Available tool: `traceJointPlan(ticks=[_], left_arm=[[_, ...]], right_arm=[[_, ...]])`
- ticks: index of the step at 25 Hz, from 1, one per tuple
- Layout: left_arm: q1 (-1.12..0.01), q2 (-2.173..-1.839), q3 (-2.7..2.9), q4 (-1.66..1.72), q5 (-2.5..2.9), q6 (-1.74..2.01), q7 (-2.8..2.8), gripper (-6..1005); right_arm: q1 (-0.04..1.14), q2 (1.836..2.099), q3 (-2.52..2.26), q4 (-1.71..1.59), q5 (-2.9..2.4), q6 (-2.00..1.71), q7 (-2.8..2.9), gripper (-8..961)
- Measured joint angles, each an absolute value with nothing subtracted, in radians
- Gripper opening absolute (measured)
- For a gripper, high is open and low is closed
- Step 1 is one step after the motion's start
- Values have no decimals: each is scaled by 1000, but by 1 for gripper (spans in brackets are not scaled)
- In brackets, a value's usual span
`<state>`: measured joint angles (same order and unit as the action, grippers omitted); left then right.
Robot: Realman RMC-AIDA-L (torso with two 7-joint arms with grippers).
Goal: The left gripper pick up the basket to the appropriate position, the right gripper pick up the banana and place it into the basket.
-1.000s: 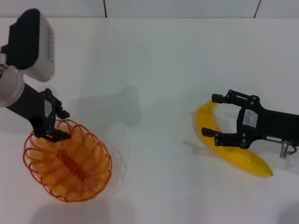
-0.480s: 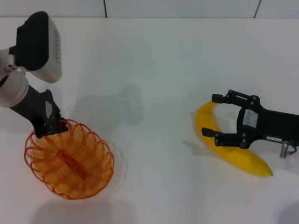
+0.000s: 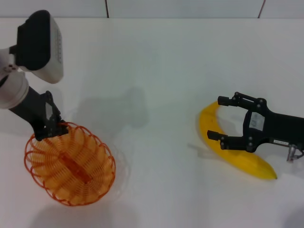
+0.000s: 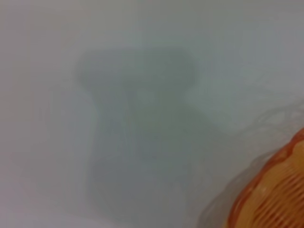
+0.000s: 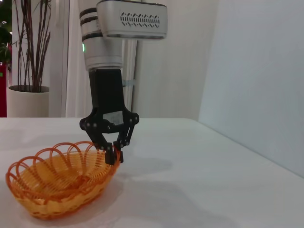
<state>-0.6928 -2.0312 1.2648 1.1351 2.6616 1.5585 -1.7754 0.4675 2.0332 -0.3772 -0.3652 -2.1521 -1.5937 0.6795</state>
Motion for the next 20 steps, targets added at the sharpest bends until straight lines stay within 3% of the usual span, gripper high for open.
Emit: traceJointPlan(ticks=[14,20], left_arm=[[-544,-2030,1140,1430,2497,1821,-1852,70],[-526,-2033,1115,1381,2389,1749,-2081,72]], right_arm=[[441,2031,-373,-379,-2141,-1597,679,887],[448,2033,-371,-379,-2140,-1596,679,886]])
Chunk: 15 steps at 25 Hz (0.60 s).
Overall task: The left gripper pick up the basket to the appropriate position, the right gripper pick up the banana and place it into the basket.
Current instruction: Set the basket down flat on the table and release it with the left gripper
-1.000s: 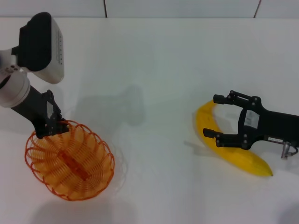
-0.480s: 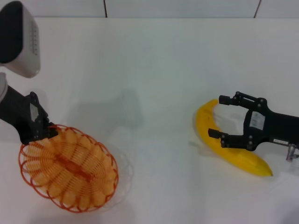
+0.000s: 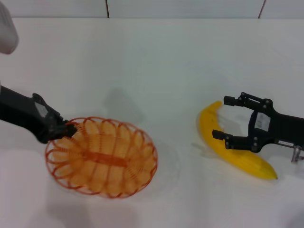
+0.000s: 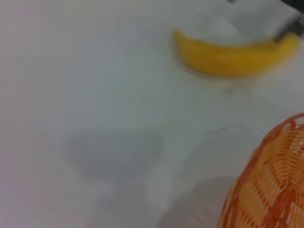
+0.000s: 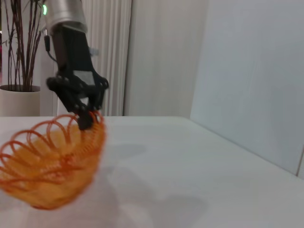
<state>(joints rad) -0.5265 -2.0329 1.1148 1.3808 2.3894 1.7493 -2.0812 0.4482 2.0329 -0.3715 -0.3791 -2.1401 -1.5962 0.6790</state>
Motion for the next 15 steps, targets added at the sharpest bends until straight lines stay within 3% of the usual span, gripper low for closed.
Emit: traceJointPlan(ticks=[9,15], left_arm=[[-740,-2033,1134,984,2390,1560,-2211,76],[-783,-2031,1134,878,2404,1499,-2212,78]], right_arm=[[476,2035,-371,-375,-2128,-1590,680,886],[504,2037,-371,-369,-2128,-1595,680,886]])
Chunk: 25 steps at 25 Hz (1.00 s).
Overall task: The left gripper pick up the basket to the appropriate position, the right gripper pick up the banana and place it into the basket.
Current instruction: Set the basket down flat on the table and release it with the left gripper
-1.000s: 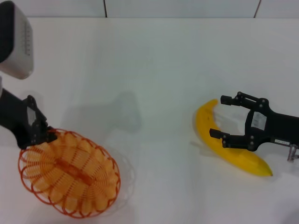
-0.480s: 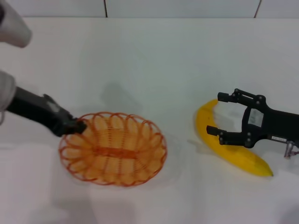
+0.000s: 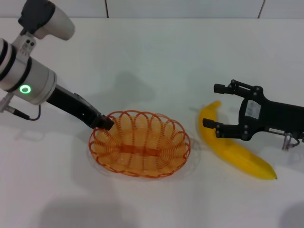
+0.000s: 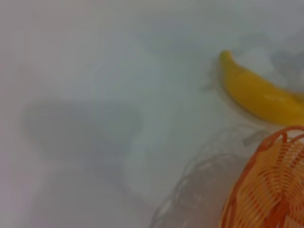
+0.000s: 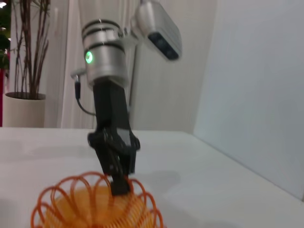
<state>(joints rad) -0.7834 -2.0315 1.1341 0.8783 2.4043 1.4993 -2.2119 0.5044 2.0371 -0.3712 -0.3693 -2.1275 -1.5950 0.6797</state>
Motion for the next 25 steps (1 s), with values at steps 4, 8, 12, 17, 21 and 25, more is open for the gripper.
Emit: traceJointPlan(ticks=[4,8,12,17,21,25], left_arm=[[-789,-2033,1134,840,2415,1457,-2222,78],[-794,-2036,1133,822,2405,1420,-2235,78],[-811,-2038,1134,796,2382,1408,-2231,78],[-835,-2038,1134,752,2372,1396,-2227,78],[-842,-2038,1135,725,2374,1378,-2227,79],[-842,-2038,1135,719,2368,1355,-2228,79]], right_arm=[[508,2037,-371,-369,-2127,-1596,681,886],[508,2037,-371,-369,-2128,-1597,681,886],[508,2037,-371,-370,-2128,-1596,681,887],[513,2037,-371,-369,-2128,-1597,681,887],[515,2037,-371,-368,-2128,-1597,681,887],[516,2037,-371,-368,-2128,-1597,681,887]])
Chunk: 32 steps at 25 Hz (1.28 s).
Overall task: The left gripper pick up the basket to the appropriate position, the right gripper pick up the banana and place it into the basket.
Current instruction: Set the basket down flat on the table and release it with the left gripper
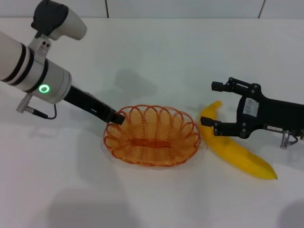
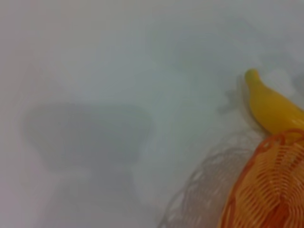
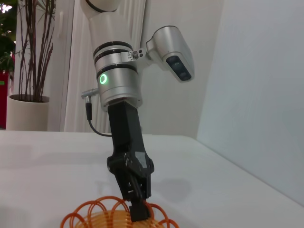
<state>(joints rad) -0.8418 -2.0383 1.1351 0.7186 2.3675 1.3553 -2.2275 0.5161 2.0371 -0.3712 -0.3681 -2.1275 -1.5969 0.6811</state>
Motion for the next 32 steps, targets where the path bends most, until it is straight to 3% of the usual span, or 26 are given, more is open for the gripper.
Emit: traceJointPlan(ticks=[14,16,26,29,32], left_arm=[[-858,-2037,1134,689,2365,1353,-2226,79],[-858,-2037,1133,689,2365,1353,-2226,198],[-846,-2038,1134,732,2354,1351,-2218,315],[-796,-2037,1162,810,2268,1390,-2172,411],[-675,-2033,1190,978,2170,1467,-2131,536]], right_arm=[[526,2037,-373,-357,-2128,-1596,681,886],[526,2037,-373,-357,-2128,-1596,681,886],[518,2037,-373,-357,-2128,-1595,681,887],[505,2036,-367,-361,-2128,-1594,681,887],[488,2034,-337,-366,-2128,-1600,681,887]])
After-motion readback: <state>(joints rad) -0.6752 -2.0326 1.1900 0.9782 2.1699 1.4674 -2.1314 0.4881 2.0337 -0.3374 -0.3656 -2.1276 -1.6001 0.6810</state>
